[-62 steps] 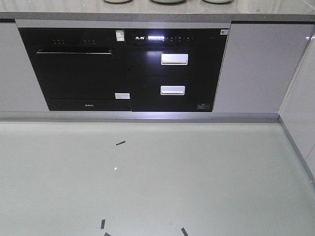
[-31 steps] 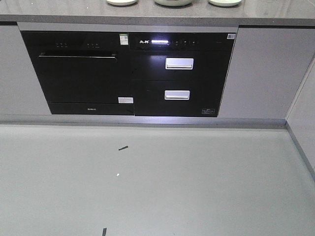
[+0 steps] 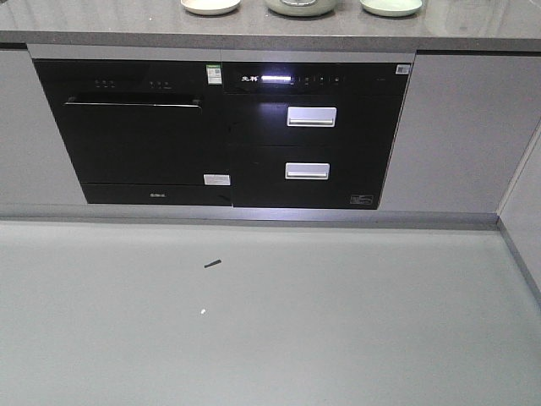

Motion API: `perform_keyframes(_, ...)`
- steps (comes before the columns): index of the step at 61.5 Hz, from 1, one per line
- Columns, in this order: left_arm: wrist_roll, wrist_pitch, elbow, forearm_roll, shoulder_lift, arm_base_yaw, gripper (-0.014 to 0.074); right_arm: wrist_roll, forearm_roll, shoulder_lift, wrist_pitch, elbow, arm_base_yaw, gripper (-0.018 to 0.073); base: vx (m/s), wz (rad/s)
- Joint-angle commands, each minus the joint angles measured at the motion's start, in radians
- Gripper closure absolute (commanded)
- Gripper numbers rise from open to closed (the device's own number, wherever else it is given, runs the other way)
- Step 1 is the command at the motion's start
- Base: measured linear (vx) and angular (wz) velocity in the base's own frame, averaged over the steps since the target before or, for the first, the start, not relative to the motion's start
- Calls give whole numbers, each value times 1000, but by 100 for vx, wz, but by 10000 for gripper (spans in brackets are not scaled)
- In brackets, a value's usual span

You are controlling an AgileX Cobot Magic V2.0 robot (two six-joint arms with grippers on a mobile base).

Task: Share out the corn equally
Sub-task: 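Continue driving the base toward the counter with the corn pot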

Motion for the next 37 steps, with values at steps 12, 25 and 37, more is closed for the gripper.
perform_keyframes(12, -5, -76, 3, -3, -17, -6, 603, -3, -10, -6, -72, 7, -7, 564, 9, 0)
perform_keyframes(25, -5, -76, 3, -3, -17, -6, 603, -3, -10, -6, -72, 7, -7, 564, 9, -2)
perform_keyframes(37, -5, -76, 3, -3, -17, -6, 603, -3, -10, -6, -72, 7, -7, 564, 8, -3)
